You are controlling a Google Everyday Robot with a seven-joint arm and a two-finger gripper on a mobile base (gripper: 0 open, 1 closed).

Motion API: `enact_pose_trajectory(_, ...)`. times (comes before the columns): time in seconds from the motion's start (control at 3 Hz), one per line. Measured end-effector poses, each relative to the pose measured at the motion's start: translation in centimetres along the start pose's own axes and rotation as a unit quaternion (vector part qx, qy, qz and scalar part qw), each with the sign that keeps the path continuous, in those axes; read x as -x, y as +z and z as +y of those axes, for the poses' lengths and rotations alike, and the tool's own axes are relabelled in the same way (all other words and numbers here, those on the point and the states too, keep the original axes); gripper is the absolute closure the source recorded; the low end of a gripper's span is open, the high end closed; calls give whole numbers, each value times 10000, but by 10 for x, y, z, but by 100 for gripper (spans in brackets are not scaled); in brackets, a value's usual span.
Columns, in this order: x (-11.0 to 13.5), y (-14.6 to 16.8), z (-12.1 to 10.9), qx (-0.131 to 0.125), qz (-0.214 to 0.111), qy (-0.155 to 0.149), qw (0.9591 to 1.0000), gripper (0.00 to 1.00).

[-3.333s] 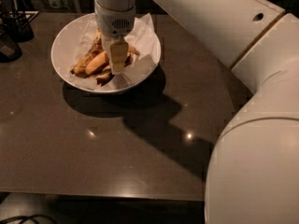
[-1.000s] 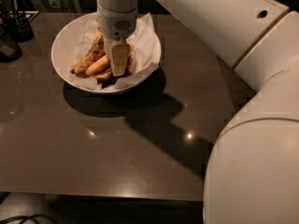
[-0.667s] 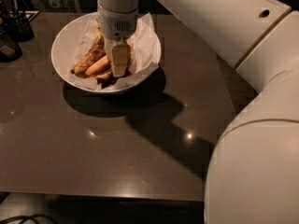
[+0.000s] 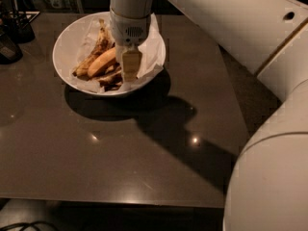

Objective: Pick banana from white bowl

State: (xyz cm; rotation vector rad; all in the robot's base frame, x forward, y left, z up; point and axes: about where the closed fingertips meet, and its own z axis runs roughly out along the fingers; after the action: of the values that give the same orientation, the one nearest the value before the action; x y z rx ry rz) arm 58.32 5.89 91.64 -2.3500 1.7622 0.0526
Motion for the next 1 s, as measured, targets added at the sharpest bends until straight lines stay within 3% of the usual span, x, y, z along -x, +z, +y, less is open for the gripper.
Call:
enact_pose_trajectory(0.33, -19, -25, -3, -263, 110, 166, 9995, 45)
enact_pose_trajectory(1.0, -18, -28, -13, -356, 94, 82, 9993, 45)
